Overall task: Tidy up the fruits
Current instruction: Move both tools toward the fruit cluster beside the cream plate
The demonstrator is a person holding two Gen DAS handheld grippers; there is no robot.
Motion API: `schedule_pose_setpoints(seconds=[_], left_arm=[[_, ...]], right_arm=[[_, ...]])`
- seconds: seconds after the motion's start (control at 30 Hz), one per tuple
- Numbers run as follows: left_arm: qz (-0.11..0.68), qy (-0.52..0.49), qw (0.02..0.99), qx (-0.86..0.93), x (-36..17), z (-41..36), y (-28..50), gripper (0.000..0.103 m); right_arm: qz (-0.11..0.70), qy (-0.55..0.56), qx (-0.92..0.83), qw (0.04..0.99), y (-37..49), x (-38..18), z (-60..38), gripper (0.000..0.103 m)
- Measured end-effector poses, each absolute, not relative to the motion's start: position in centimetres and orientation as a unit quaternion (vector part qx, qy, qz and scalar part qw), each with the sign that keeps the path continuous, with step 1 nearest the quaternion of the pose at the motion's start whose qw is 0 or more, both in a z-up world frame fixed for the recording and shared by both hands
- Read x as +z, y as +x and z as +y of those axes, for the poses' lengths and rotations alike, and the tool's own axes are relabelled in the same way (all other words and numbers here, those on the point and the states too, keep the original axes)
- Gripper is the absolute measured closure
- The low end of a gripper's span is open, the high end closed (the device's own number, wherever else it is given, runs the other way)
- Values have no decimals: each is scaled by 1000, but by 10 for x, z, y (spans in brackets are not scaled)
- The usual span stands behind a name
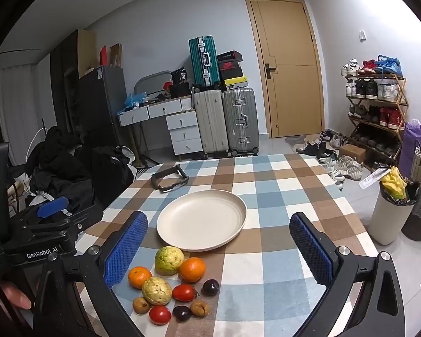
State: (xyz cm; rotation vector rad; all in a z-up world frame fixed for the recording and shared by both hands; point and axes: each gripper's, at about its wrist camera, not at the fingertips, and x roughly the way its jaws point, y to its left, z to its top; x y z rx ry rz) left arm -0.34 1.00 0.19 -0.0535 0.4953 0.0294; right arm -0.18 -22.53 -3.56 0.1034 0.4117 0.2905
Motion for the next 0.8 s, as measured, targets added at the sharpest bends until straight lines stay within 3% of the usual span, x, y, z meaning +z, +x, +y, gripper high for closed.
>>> schedule_pose_setpoints(seconds=[0.8], left_arm=[[257, -32, 966, 18, -14, 13, 9, 1]], right_arm=[[209, 59, 147, 965, 8, -47, -231, 0]])
